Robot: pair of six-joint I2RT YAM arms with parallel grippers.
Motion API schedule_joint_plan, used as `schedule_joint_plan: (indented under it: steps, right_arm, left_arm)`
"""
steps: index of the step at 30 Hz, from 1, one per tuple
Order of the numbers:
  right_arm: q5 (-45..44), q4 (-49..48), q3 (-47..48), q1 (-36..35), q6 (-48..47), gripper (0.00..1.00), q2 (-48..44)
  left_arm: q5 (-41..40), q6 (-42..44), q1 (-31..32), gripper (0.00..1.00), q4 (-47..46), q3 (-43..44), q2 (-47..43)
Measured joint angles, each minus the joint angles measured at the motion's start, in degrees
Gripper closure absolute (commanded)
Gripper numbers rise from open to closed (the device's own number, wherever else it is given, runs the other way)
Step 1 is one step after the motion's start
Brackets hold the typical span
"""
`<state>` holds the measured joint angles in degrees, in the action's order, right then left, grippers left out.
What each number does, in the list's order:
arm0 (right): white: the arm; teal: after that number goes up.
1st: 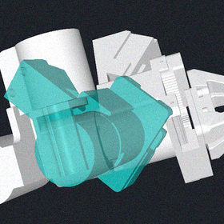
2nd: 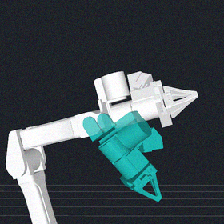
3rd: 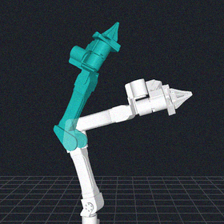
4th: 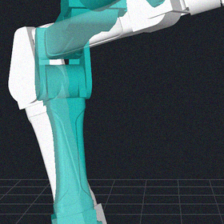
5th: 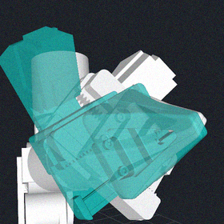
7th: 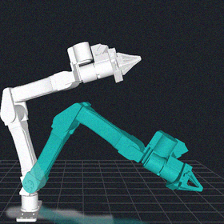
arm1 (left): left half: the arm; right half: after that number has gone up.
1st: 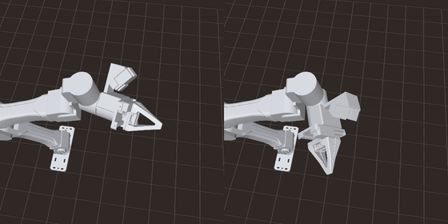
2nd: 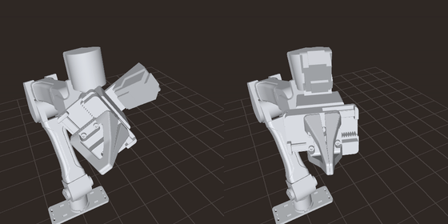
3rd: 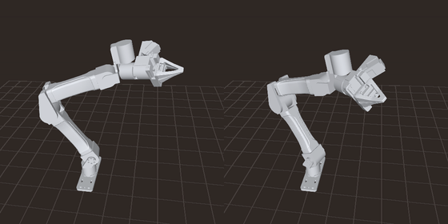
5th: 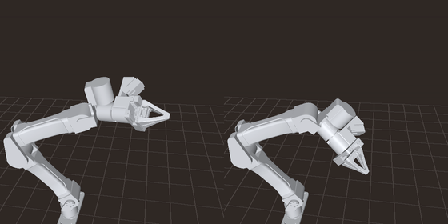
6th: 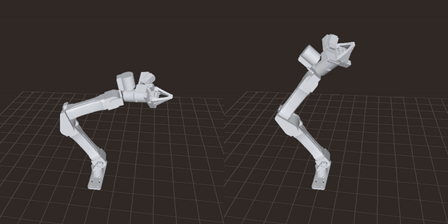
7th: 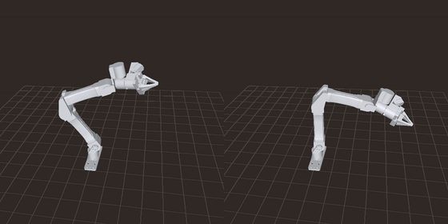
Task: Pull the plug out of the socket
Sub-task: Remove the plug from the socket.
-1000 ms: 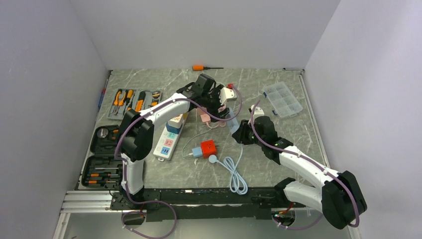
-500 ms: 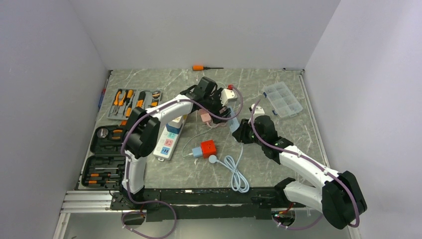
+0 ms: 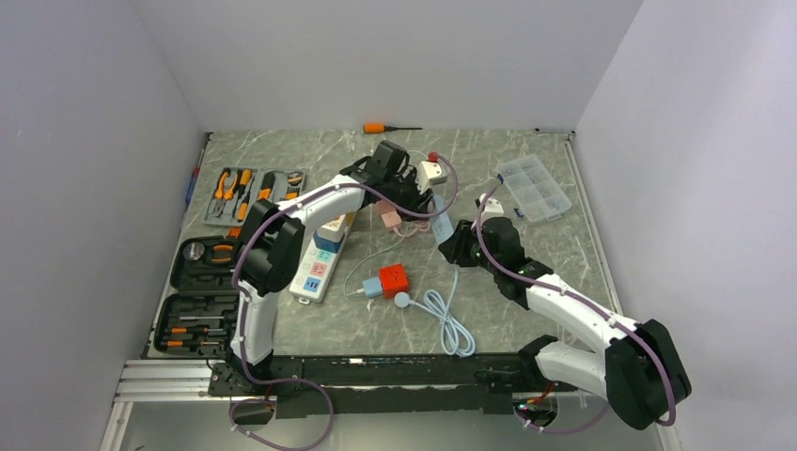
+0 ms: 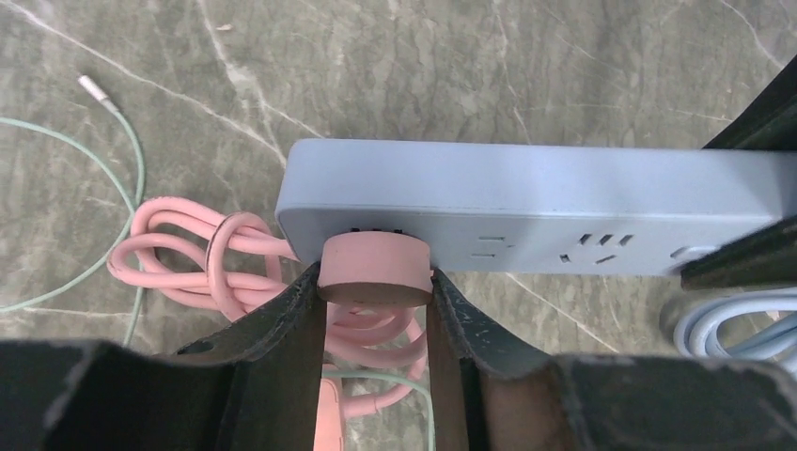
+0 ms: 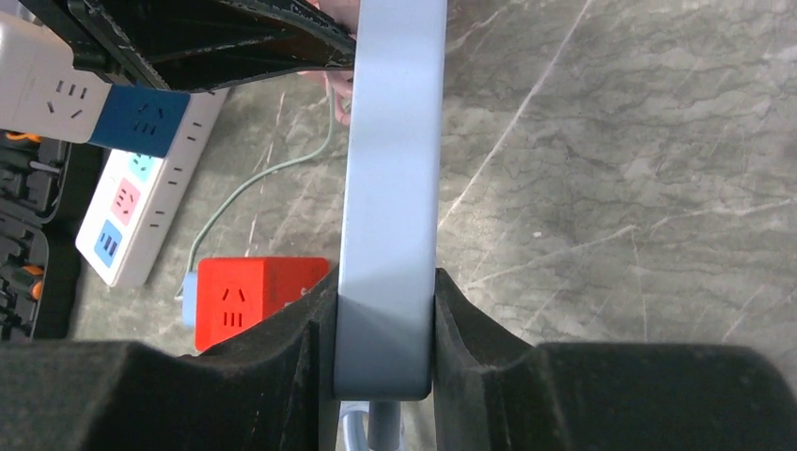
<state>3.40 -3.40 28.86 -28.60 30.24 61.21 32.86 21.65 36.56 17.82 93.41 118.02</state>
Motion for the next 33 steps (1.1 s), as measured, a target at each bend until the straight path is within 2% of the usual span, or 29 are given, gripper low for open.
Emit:
schedule_joint_plan:
  steps: [2, 3, 5, 10, 14, 21, 23, 24, 28, 33]
  right_arm:
    - [0.44, -1.62, -0.07, 0.02, 0.07, 0.40, 1.07]
    - [1.53, -3.08, 0.02, -0.02, 0.17, 0.35, 2.08]
    - [3.15, -5.44, 0.96, -0.35, -0.13, 0.33, 5.14]
    - [4.57, -7.63, 4.85, -0.46, -1.77, 0.35, 12.79]
    - [4.70, -8.15, 8.41, -0.31, -3.93, 0.42, 16.87]
    - [4.31, -7.80, 13.11, 0.13, -7.91, 0.58, 18.36]
    - [4.48, -7.87, 13.29, 0.39, -8.17, 0.59, 18.51]
    - [4.57, -7.89, 13.29, 0.46, -8.17, 0.58, 18.62]
    - [5.97, -7.85, 13.31, 0.57, -8.20, 0.40, 19.47]
    - [8.41, -7.15, 13.29, 0.39, -8.22, 0.39, 19.87]
  left_arm:
    - [-0.28, 0.09, -0.17, 0.94, 0.70, 0.76, 0.00]
    - [-0.35, 0.11, -0.35, 0.94, 0.96, 1.25, 0.00]
    - [-0.35, 0.35, -0.66, 0.94, 1.27, 1.84, 0.00]
    - [-0.11, 2.25, -0.74, 0.95, 2.91, 2.16, -0.02]
    - [-0.46, 5.35, -0.90, 0.94, 4.48, 0.94, -0.87]
    - [-0.42, 7.91, -0.96, 0.94, 7.15, -0.98, -3.26]
    - [-0.44, 7.89, -1.01, 0.94, 7.06, -0.98, -3.50]
    - [-0.61, 7.80, -1.01, 0.94, 7.06, -0.98, -3.56]
    - [-0.87, 7.48, -0.98, 0.95, 7.28, -0.98, -3.56]
    - [-1.29, 7.52, -0.59, 0.95, 6.91, -0.90, -3.56]
